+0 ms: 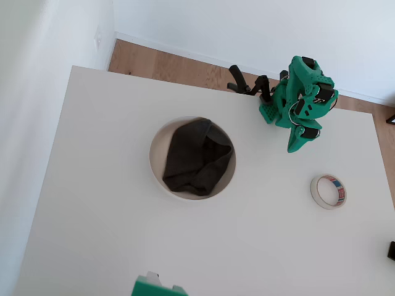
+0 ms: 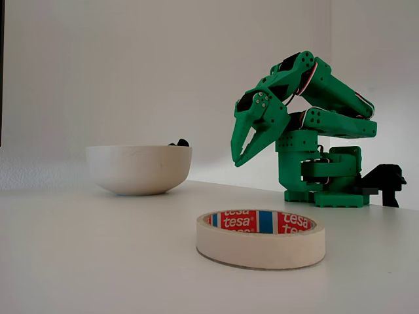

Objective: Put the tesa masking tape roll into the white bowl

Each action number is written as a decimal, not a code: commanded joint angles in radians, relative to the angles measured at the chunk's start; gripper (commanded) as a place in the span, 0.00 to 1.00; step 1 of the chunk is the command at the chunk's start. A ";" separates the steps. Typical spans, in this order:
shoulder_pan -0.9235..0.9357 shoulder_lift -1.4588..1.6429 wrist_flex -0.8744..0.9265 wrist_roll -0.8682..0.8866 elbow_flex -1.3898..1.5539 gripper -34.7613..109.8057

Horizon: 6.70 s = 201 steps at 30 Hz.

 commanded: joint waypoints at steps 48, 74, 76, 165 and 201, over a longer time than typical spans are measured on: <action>-0.568 -1.308 -0.379 0.184 -0.660 0.31; -0.629 -1.367 -0.388 0.255 -0.661 0.31; -0.643 -1.374 -0.387 0.264 -0.661 0.31; 0.704 -1.005 -0.342 0.051 -1.002 0.18; 0.933 -1.502 -0.600 0.051 -1.141 0.29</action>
